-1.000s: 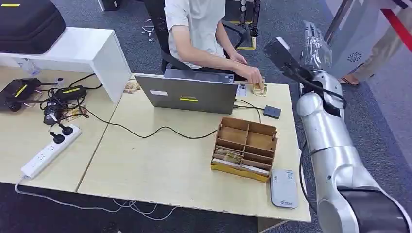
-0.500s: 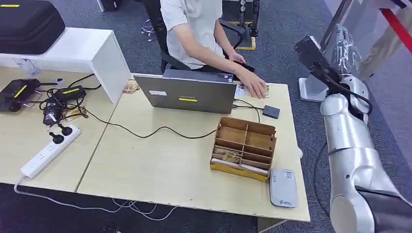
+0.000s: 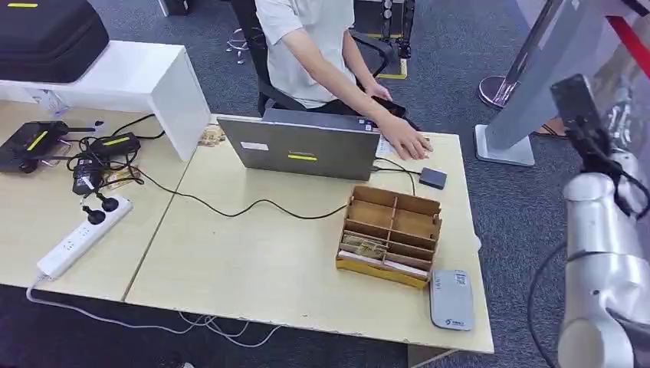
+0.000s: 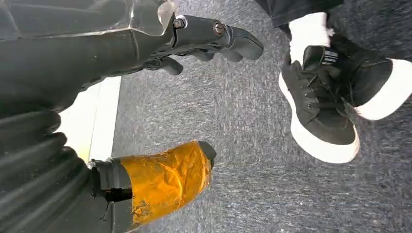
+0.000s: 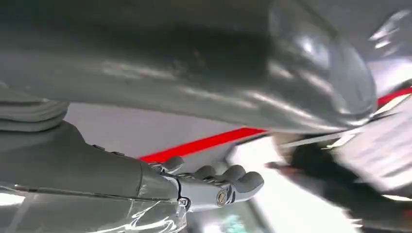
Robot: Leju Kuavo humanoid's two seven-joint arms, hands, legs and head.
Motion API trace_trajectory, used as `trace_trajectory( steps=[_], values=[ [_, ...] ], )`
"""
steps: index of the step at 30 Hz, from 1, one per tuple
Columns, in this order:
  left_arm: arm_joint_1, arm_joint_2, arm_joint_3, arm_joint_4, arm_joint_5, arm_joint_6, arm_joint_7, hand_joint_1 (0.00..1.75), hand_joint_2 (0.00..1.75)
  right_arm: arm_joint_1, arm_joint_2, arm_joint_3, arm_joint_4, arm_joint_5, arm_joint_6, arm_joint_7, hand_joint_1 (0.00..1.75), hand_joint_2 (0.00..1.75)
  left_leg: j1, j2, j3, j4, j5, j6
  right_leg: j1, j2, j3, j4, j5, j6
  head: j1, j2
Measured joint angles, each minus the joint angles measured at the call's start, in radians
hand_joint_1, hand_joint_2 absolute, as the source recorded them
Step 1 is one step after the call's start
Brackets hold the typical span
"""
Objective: Pass the card to the sensor for recognition and then transmit it.
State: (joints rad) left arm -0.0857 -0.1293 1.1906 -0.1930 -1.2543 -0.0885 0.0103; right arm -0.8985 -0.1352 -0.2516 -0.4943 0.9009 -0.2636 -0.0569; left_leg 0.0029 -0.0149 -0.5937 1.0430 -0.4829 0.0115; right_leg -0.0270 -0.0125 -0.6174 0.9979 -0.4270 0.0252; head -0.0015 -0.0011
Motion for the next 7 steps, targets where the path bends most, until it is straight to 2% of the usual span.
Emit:
trace_trajectory(
  steps=[1,3,5,7],
  values=[
    [0.001,0.0,0.0,0.0,0.003,0.0,0.003,0.0,1.75,0.028,-0.033,-0.039,0.011,-0.02,-0.006,-0.001,0.0,1.75,0.0,-0.001,-0.001,0.0,-0.001,0.001,0.0,-0.001,0.0,0.0,0.0,0.0,0.001,0.0],
    [0.003,0.001,0.002,0.0,0.006,-0.001,0.012,0.0,1.75,0.093,-0.082,-0.098,0.03,-0.053,-0.019,-0.008,0.0,1.75,0.0,-0.001,0.0,0.0,-0.002,0.002,0.0,-0.001,0.001,-0.002,-0.001,0.003,0.0,0.0],
    [0.002,-0.001,0.005,0.0,0.015,-0.008,0.04,0.0,1.75,0.199,-0.132,-0.182,0.063,-0.105,-0.028,0.053,0.0,1.75,0.002,-0.002,0.002,-0.001,-0.004,0.005,0.002,-0.003,0.005,-0.005,-0.003,0.004,-0.001,0.0],
    [0.005,-0.005,0.01,0.0,0.018,-0.008,0.055,0.0,1.75,0.35,-0.159,-0.271,0.095,-0.169,-0.049,-0.01,0.0,1.75,0.007,-0.01,0.003,-0.001,-0.006,0.007,0.006,-0.01,0.012,-0.006,-0.007,0.006,0.002,0.0]
  ],
)
